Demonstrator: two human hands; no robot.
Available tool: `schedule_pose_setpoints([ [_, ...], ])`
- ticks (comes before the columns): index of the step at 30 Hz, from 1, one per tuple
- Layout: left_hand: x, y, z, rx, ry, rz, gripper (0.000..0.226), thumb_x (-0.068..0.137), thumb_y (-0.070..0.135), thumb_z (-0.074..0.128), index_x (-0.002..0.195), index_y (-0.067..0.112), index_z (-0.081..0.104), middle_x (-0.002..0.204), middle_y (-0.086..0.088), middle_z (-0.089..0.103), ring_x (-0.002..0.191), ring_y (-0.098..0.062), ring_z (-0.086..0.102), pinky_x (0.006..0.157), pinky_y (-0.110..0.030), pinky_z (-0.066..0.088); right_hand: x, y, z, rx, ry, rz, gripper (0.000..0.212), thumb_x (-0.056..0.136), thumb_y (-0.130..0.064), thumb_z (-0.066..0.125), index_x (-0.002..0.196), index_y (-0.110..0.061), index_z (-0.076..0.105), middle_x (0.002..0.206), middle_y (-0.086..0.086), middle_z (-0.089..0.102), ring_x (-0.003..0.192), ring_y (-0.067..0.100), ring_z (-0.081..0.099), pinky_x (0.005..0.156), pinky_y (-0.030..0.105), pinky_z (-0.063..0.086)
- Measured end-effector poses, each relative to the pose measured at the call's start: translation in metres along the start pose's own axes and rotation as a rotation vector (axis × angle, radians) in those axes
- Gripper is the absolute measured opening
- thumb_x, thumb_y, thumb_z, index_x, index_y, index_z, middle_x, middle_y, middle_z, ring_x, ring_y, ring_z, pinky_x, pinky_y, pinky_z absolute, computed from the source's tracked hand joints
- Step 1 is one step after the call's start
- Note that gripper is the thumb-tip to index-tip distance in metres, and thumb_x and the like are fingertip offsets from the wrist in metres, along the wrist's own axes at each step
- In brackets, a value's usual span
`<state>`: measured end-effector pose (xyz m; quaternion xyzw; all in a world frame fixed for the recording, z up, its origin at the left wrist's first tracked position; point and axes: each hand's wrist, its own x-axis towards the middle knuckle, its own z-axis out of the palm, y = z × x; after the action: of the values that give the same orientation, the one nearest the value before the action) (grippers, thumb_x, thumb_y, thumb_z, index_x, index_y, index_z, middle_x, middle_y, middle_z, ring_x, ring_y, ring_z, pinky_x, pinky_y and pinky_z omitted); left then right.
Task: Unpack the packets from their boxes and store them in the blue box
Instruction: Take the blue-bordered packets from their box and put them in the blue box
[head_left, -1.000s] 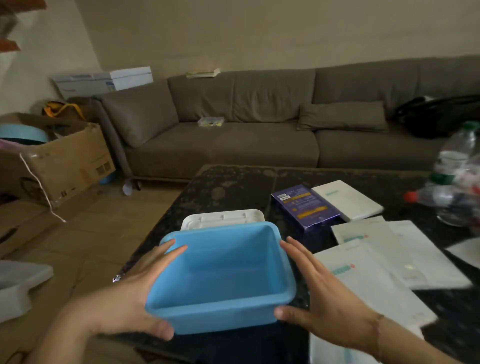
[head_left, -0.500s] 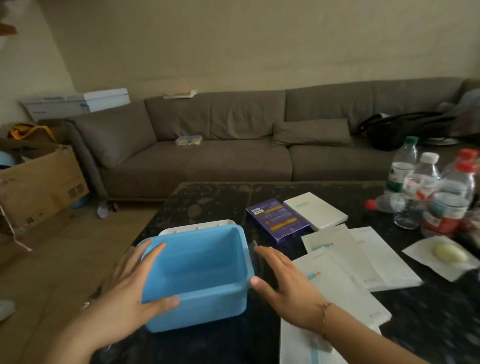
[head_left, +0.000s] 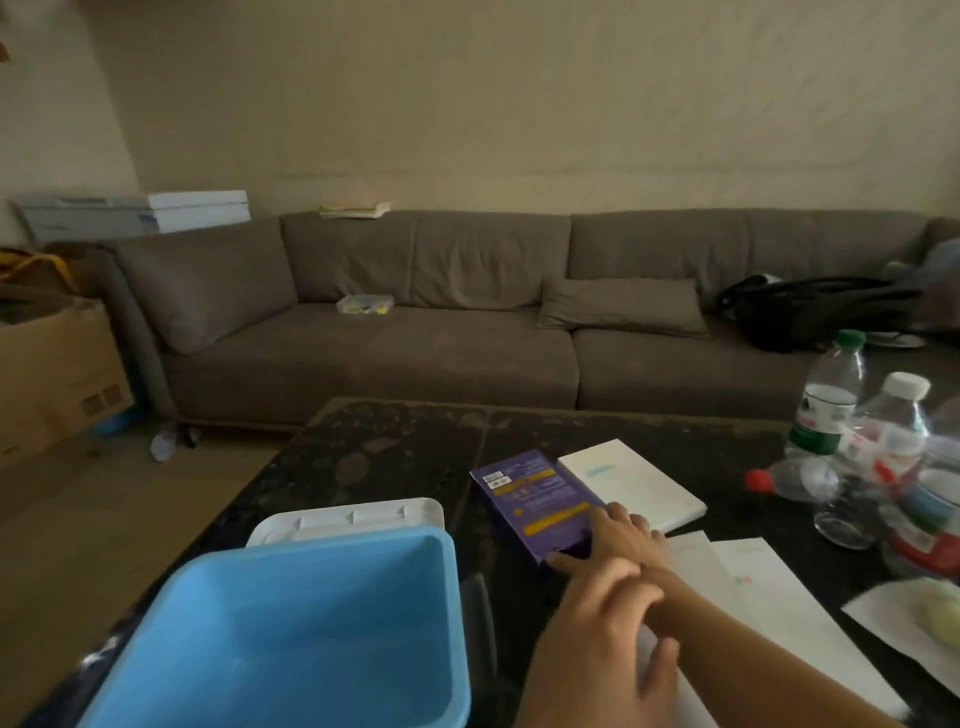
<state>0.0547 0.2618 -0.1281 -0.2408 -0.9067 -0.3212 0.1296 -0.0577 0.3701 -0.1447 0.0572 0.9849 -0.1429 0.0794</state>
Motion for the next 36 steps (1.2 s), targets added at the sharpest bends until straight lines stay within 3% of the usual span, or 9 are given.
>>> schedule_pose_setpoints([
  [2, 0.005, -0.015, 0.018, -0.067, -0.132, -0.221, 0.066, 0.086, 0.075, 0.031, 0.141, 0.040, 0.040, 0.156, 0.021, 0.022, 0.143, 0.000, 0.020, 0.119, -0.023, 0.023, 0.015, -0.004, 0.005, -0.037, -0.026, 0.044, 0.100, 0.064, -0.087, 0.054, 0.141, -0.026, 0.034, 0.143, 0.006, 0.042, 0.133, 0.032, 0.036, 0.106, 0.050, 0.033],
  [5, 0.001, -0.037, 0.037, -0.282, 0.013, -0.472, 0.108, 0.056, 0.097, 0.011, 0.142, 0.038, 0.034, 0.157, 0.018, 0.020, 0.144, -0.003, 0.019, 0.118, -0.023, 0.023, 0.029, -0.010, 0.010, -0.069, 0.017, 0.111, 0.110, 0.060, -0.092, 0.050, 0.144, -0.024, 0.030, 0.145, 0.009, 0.041, 0.133, 0.033, 0.035, 0.103, 0.048, 0.035],
  [8, 0.001, -0.047, 0.040, -0.366, 0.056, -0.630, 0.065, 0.090, 0.064, 0.046, 0.146, 0.034, 0.029, 0.158, 0.010, 0.023, 0.144, -0.008, 0.023, 0.119, -0.030, 0.028, 0.037, -0.013, 0.012, -0.109, 0.058, 0.124, 0.110, 0.060, -0.090, 0.052, 0.146, -0.025, 0.029, 0.146, 0.009, 0.039, 0.132, 0.032, 0.036, 0.102, 0.045, 0.037],
  [13, 0.012, -0.057, 0.038, -0.477, 0.041, -0.751, 0.074, 0.098, 0.053, 0.042, 0.155, 0.030, -0.001, 0.159, 0.000, 0.022, 0.144, -0.017, 0.029, 0.117, -0.033, 0.028, 0.041, -0.015, 0.016, -0.127, 0.085, 0.168, 0.103, 0.063, -0.089, 0.053, 0.139, -0.021, 0.041, 0.139, 0.007, 0.045, 0.125, 0.028, 0.043, 0.097, 0.039, 0.041],
  [18, 0.025, -0.058, 0.037, -0.595, 0.062, -0.782, 0.075, 0.100, 0.053, 0.038, 0.155, 0.027, -0.006, 0.160, 0.002, 0.027, 0.147, -0.019, 0.023, 0.116, -0.037, 0.027, 0.046, -0.011, 0.017, -0.125, 0.056, 0.224, 0.088, 0.071, -0.085, 0.048, 0.132, -0.022, 0.053, 0.135, 0.007, 0.051, 0.122, 0.028, 0.043, 0.097, 0.038, 0.038],
  [23, 0.024, -0.052, 0.034, -0.636, 0.180, -0.770, 0.067, 0.099, 0.047, 0.044, 0.155, 0.026, 0.015, 0.155, 0.002, 0.034, 0.142, -0.017, 0.030, 0.114, -0.034, 0.030, 0.037, -0.009, 0.008, 0.070, 0.085, 0.236, 0.076, 0.076, -0.078, 0.053, 0.127, -0.021, 0.051, 0.130, 0.007, 0.053, 0.122, 0.029, 0.041, 0.097, 0.041, 0.037],
  [28, 0.021, -0.041, 0.024, -0.733, 0.311, -0.657, 0.056, 0.098, 0.042, 0.050, 0.149, 0.030, 0.029, 0.151, 0.008, 0.037, 0.137, -0.014, 0.038, 0.114, -0.038, 0.036, 0.021, -0.008, -0.002, 0.905, 0.193, 0.227, 0.034, 0.092, -0.032, 0.064, 0.120, -0.021, 0.047, 0.122, 0.010, 0.061, 0.104, 0.026, 0.061, 0.090, 0.041, 0.055],
  [31, 0.014, -0.026, 0.017, -0.741, 0.191, -0.593, 0.058, 0.097, 0.049, 0.050, 0.148, 0.034, 0.027, 0.151, 0.013, 0.039, 0.135, -0.007, 0.040, 0.113, -0.032, 0.035, 0.011, 0.004, -0.010, 1.302, 0.246, 0.336, 0.028, 0.093, -0.019, 0.062, 0.117, -0.025, 0.049, 0.112, 0.011, 0.062, 0.092, 0.027, 0.066, 0.076, 0.041, 0.062],
  [36, -0.009, -0.004, 0.010, -0.531, 0.007, -0.330, 0.040, 0.093, 0.047, 0.058, 0.130, 0.035, 0.051, 0.131, 0.018, 0.055, 0.114, 0.002, 0.053, 0.084, -0.003, 0.041, -0.033, 0.040, -0.034, 1.174, 0.558, 0.151, 0.035, 0.090, -0.009, 0.059, 0.125, -0.012, 0.058, 0.093, 0.010, 0.067, 0.079, 0.022, 0.064, 0.072, 0.041, 0.059],
])
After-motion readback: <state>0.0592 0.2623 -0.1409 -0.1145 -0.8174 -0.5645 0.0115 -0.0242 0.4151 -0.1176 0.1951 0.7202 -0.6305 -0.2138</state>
